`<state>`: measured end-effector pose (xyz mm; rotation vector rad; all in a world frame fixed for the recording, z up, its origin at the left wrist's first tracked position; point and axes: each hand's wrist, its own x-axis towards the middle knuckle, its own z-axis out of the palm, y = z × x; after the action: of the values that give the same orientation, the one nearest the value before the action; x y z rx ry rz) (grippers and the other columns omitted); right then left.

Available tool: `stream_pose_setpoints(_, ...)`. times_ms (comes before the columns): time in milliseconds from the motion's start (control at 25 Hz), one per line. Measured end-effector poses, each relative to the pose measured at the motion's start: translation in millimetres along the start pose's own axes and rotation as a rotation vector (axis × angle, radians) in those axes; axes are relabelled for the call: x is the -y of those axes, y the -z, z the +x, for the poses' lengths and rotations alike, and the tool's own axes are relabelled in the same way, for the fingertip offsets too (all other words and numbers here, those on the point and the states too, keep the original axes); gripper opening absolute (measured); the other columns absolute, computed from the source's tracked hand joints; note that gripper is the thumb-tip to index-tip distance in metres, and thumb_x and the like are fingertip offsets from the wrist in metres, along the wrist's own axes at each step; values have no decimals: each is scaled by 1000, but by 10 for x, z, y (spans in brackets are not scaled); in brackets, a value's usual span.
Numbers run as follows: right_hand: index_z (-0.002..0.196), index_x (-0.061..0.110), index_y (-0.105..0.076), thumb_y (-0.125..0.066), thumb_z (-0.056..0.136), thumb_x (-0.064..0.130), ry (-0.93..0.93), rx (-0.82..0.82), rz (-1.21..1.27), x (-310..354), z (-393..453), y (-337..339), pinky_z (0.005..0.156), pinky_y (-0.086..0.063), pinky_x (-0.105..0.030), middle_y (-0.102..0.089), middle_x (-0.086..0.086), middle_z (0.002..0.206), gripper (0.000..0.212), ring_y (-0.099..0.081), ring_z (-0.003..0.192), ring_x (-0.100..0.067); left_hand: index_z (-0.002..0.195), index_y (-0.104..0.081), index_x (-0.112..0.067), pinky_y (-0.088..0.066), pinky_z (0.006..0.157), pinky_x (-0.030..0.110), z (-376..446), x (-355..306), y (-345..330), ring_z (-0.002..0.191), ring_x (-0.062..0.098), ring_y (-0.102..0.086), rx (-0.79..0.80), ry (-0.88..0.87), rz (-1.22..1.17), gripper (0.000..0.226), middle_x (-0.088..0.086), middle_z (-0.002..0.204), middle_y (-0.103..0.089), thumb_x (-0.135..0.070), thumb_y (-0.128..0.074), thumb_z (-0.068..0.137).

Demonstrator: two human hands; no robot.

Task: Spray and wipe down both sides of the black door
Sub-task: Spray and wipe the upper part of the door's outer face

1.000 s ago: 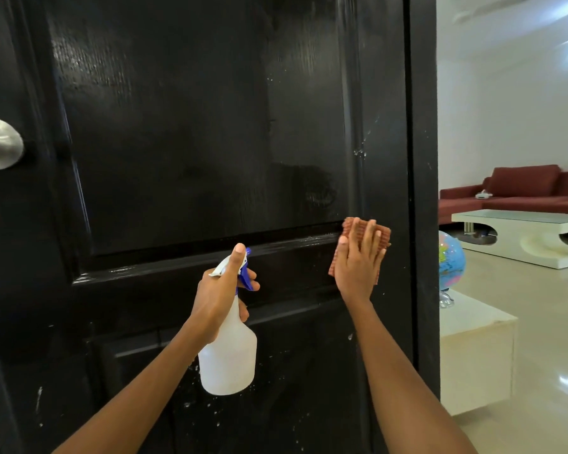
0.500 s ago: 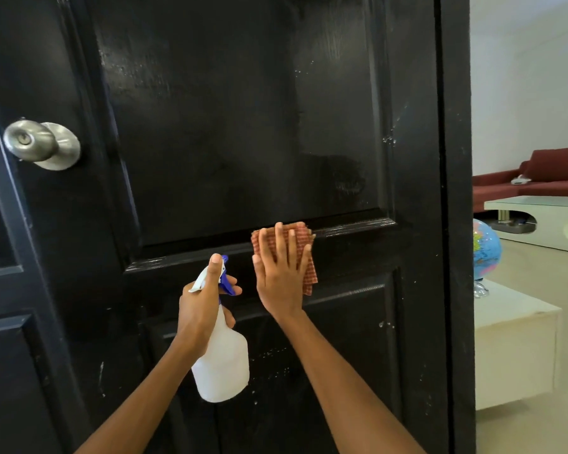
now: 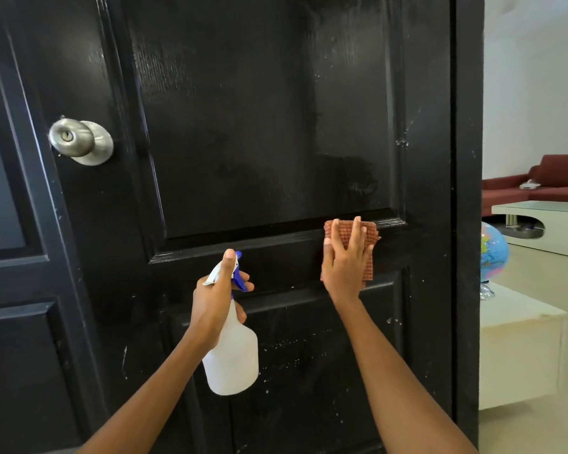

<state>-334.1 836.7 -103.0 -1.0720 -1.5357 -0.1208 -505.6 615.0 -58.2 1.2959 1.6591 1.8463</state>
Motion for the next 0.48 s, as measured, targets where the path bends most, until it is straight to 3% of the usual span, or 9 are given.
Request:
stream_pose_setpoints(80, 162, 37, -26, -37, 109, 40, 199, 74, -27, 368, -128, -132, 125, -4, -64, 0, -9, 173, 54, 4, 159, -32, 94, -71, -10, -53, 51, 29, 4, -33, -46, 48, 22, -60, 11, -10, -2, 68, 7, 90, -76, -71, -42, 88)
stream_pose_setpoints(200, 165, 34, -16, -37, 110, 45, 468, 140, -137, 744, -259, -335, 127, -1, -60, 0, -7, 174, 59, 6, 159, -30, 93, -70, -12, -54, 53, 29, 34, -134, -158, 50, 24, -61, 4, -35, 12, 65, 6, 88, -76, -70, -40, 93)
stream_pose_setpoints(320, 165, 33, 1, -29, 111, 50, 471, 155, -214, 495, -145, -244, 128, 1, -56, 13, -3, 173, 64, 14, 159, -26, 93, -70, -12, -53, 51, 29, 69, -244, -304, 50, 24, -61, 37, -49, -9, 65, 7, 88, -76, -70, -40, 93)
stream_pose_setpoints(480, 162, 41, 12, -19, 110, 52, 226, 144, -191, -243, 135, 133, 127, 10, -50, 23, 3, 171, 62, 22, 157, -19, 94, -70, -10, -52, 50, 29, 144, -334, -558, 50, 24, -61, 98, -65, -14, 66, 7, 90, -76, -70, -42, 92)
